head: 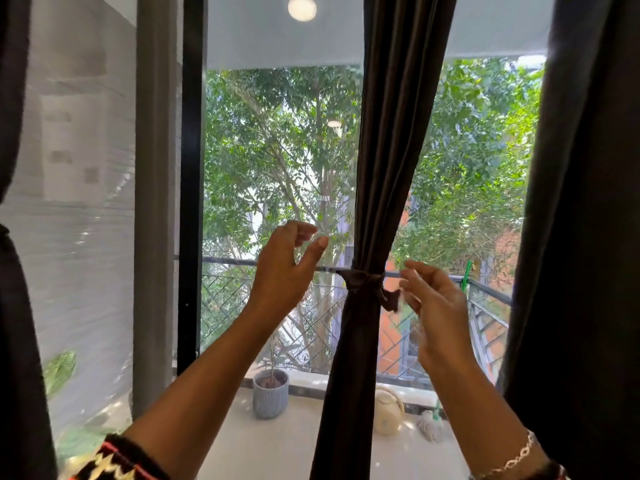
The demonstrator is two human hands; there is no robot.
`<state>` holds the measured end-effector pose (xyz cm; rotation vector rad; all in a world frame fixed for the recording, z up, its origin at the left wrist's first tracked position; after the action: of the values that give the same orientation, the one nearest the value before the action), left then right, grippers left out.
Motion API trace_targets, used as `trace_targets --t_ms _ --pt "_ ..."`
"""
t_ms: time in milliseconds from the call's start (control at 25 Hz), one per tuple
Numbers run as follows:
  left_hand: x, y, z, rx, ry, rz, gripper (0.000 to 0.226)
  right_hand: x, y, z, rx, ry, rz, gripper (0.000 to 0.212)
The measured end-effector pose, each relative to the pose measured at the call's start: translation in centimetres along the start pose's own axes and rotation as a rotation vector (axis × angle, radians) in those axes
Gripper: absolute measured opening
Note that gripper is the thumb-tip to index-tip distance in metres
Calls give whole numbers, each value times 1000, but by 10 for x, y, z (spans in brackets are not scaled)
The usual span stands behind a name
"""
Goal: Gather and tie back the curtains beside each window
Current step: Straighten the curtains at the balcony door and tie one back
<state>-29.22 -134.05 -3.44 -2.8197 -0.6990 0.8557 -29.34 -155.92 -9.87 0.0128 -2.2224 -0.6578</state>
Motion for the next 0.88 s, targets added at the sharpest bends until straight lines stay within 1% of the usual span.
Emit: trace_targets --t_ms 80,200,240,320,400,480,560,760,840,880 --pt "-11 11 -14 23 25 14 38 29 13 -22 28 -110 22 19" --pt "-29 36 -38 100 56 54 59 61 28 -59 61 -168 37 13" --pt "-36 44 -47 118 71 58 67 70 33 -73 73 -170 36 16" --pt "-55 57 -67 132 123 47 79 89 46 -102 94 -162 66 38" --pt "-80 59 -92 104 190 96 79 113 63 -134 130 -152 115 61" --pt "-103 56 -117 66 237 199 75 139 89 -162 215 -143 148 76" --pt "-119 53 -142 47 261 257 77 170 119 -181 296 -171 182 86" --pt "-137 53 -179 75 204 339 78 236 170 -205 279 -269 213 103" --pt "-139 48 -182 96 239 327 78 239 195 -210 294 -275 238 101" --pt "-138 42 -183 105 268 332 79 235 207 -210 270 -286 323 98"
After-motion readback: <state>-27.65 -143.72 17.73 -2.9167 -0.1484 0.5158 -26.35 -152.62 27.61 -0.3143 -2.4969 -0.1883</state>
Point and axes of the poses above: each hand's wrist, its own z-axis away from the middle knuckle, its own y-axis out of the palm, x = y × z, the point moved 10 cm from there along -z, towards the middle knuckle, and after that the axes turned 4 degrees about -z, right-handed, at the moved point
